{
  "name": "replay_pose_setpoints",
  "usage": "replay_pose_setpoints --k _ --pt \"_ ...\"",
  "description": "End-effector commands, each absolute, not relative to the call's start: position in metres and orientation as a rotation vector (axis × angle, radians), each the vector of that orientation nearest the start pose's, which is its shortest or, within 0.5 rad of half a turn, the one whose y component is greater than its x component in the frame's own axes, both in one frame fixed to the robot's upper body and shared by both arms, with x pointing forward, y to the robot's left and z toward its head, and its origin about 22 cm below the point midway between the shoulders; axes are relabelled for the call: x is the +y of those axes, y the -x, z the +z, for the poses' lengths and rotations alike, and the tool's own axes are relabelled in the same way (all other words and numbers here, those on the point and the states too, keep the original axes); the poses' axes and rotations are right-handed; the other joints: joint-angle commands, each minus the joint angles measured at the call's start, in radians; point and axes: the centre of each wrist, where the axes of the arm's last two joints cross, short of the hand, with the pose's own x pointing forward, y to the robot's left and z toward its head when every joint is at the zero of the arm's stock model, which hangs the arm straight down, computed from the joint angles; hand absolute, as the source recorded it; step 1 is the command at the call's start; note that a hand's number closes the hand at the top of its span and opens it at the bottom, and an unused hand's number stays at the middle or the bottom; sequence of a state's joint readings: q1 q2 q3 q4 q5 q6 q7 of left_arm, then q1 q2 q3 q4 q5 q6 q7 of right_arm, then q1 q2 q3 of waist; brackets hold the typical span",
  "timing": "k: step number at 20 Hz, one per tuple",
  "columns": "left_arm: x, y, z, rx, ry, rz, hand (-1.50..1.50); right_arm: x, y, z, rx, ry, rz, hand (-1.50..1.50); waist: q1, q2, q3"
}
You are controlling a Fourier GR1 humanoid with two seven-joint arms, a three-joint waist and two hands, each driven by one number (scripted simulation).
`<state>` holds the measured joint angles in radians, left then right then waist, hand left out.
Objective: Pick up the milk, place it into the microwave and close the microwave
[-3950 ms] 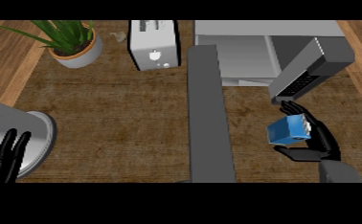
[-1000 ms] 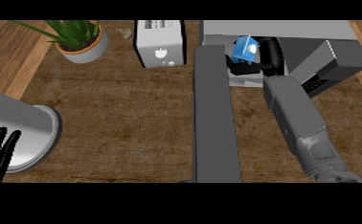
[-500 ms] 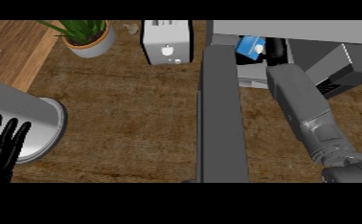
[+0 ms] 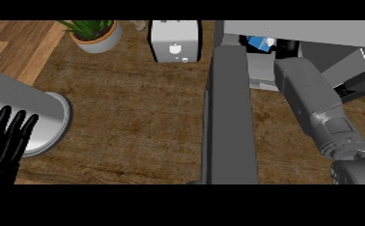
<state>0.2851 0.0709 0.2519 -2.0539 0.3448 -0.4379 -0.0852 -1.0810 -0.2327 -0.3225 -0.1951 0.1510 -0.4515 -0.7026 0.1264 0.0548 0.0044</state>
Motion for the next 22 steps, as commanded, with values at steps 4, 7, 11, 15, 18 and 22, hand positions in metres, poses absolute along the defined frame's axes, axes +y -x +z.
replay_pose_setpoints --k 4,7,11,15,18,22 --pt "0.309 -0.162 0.078 -1.967 0.179 -0.104 -1.50 -0.239 -0.452 0.067 -1.920 0.937 0.183 -1.50 0.046 0.024 -0.003" --pt "0.304 -0.165 0.078 -1.955 0.189 -0.134 -1.50 -0.235 -0.450 0.060 -1.894 0.978 0.193 -1.50 0.050 0.030 -0.001" --pt "0.300 -0.170 0.079 -1.959 0.181 -0.136 -1.50 -0.227 -0.450 0.056 -1.873 0.995 0.205 -1.50 0.058 0.033 0.001" --pt "0.298 -0.172 0.077 -1.951 0.192 -0.155 -1.50 -0.212 -0.451 0.057 -1.812 0.808 0.162 -1.50 0.055 0.027 0.003" --pt "0.293 -0.175 0.080 -1.960 0.196 -0.147 -1.50 -0.218 -0.453 0.063 -1.823 0.739 0.153 -1.50 0.059 0.034 0.005" --pt "0.290 -0.178 0.078 -1.960 0.205 -0.161 -1.50 -0.211 -0.456 0.068 -1.837 0.640 0.137 -1.50 0.048 0.026 0.002"
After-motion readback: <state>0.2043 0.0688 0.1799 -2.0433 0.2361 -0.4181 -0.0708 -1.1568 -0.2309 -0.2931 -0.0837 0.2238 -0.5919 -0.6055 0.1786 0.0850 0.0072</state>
